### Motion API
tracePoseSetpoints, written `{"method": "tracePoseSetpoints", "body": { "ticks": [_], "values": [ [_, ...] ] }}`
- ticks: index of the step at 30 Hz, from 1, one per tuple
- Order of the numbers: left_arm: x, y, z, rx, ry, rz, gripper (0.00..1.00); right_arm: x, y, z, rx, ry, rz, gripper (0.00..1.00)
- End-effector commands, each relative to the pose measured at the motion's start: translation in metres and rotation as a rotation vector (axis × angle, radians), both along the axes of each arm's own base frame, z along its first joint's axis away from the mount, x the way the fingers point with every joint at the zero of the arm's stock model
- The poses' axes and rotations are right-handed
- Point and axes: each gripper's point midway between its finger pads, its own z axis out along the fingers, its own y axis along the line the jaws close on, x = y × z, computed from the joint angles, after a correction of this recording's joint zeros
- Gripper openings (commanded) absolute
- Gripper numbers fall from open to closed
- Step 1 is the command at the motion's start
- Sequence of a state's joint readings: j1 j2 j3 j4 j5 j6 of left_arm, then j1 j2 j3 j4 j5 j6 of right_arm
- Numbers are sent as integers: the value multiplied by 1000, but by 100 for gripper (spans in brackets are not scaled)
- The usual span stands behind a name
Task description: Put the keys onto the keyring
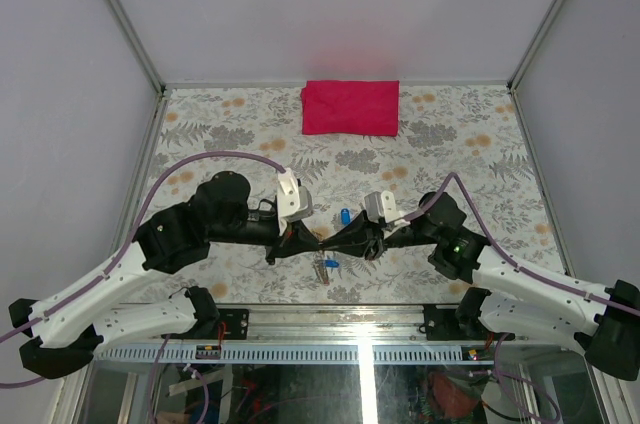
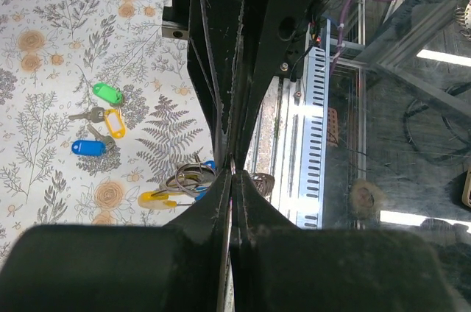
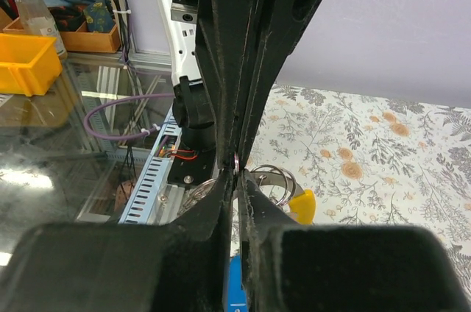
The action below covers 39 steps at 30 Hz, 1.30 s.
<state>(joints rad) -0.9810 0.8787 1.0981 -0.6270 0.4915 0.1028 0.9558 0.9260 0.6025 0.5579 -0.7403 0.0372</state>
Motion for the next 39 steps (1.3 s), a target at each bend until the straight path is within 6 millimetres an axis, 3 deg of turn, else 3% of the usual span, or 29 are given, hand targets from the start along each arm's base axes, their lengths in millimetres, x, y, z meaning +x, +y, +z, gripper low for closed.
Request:
{"method": "tracePoseSetpoints", "body": {
  "ticks": [1,6,13,17,22,31,39],
  "values": [
    [0,-9,37,-116,-74,-32,0,-1,4,35,87,-54,4,4],
    [1,-8,41,-129,-76,-20,2,-3,4,48,128,-39,8,0],
    [-2,5,73,-245,-113,39,30,-9,-4,75,230,-27,10,0],
    [-4,14,93,-327,-118,77,37,-11,-9,86,272,-88,1,0],
    [-4,20,105,-389,-109,112,39,-13,-19,92,306,-240,-26,0],
    [4,20,103,-393,-44,183,40,-20,-30,98,344,-439,-29,0],
    [-1,13,107,-423,-40,139,40,-15,-31,111,370,-332,-65,0]
  ]
}}
